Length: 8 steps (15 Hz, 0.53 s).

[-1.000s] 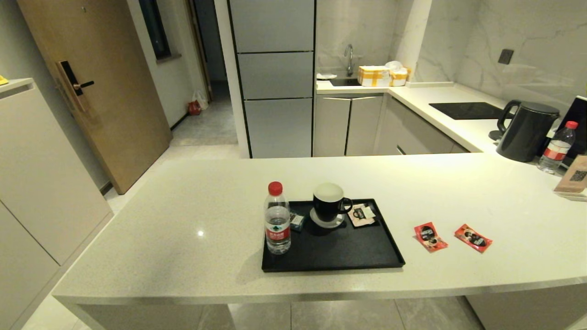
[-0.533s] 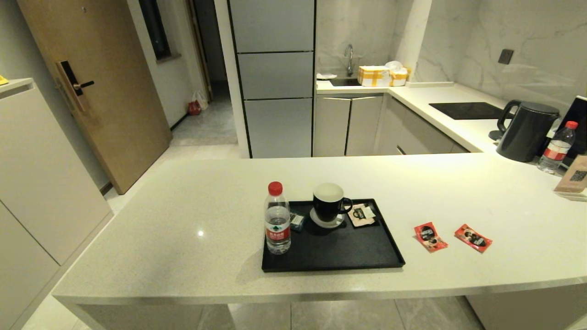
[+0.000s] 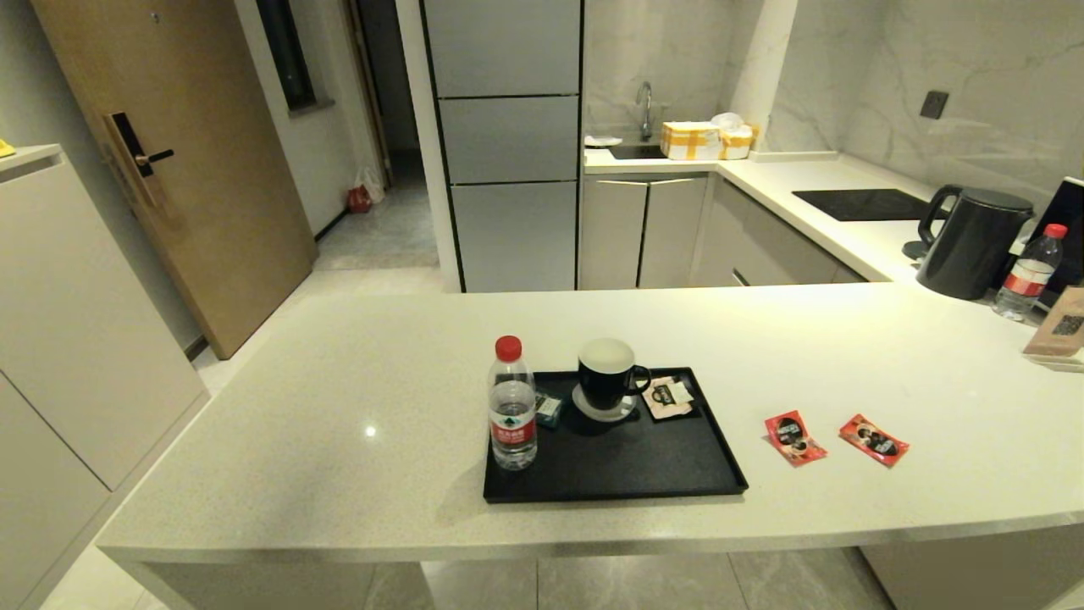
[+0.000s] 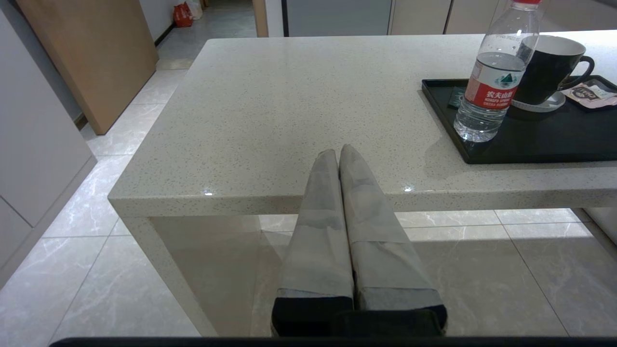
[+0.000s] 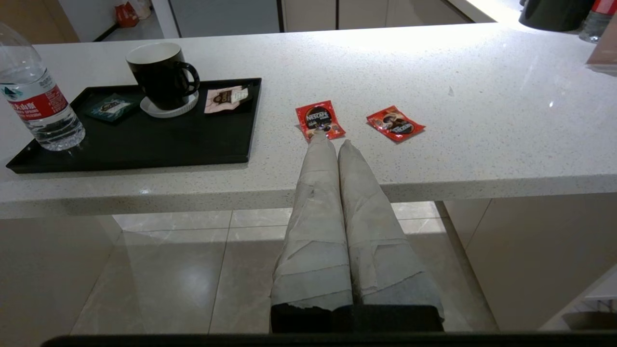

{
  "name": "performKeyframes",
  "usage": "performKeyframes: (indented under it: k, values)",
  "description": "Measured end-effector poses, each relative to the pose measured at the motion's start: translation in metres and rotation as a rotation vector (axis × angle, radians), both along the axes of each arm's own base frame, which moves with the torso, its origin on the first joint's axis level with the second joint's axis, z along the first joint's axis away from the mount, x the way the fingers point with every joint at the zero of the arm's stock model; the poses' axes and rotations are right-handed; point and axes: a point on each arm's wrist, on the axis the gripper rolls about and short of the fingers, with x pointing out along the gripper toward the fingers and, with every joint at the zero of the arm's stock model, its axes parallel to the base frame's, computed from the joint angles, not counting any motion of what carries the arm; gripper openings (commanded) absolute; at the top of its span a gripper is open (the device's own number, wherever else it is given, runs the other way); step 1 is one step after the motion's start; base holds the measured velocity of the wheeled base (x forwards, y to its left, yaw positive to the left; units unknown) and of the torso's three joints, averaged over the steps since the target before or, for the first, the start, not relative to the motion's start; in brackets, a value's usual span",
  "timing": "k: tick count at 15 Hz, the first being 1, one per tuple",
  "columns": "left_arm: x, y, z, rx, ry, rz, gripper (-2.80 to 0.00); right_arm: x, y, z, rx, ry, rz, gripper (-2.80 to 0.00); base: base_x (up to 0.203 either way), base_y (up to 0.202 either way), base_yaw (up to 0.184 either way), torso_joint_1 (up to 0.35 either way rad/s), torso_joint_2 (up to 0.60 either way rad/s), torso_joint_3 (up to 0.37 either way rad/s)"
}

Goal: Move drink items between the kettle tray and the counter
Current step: Return the tea bag to its original position

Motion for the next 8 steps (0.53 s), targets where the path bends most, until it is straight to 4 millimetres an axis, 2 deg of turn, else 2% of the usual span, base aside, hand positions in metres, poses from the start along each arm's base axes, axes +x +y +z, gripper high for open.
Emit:
performKeyframes:
  k: [8]
  values:
    - [0.0,0.0,0.0,0.0,0.0,0.0,-2.8,0.0,0.0,0.0,0.0,0.0,0.0,-2.8,0.0,0.0,0.0,0.0,0.0,0.0]
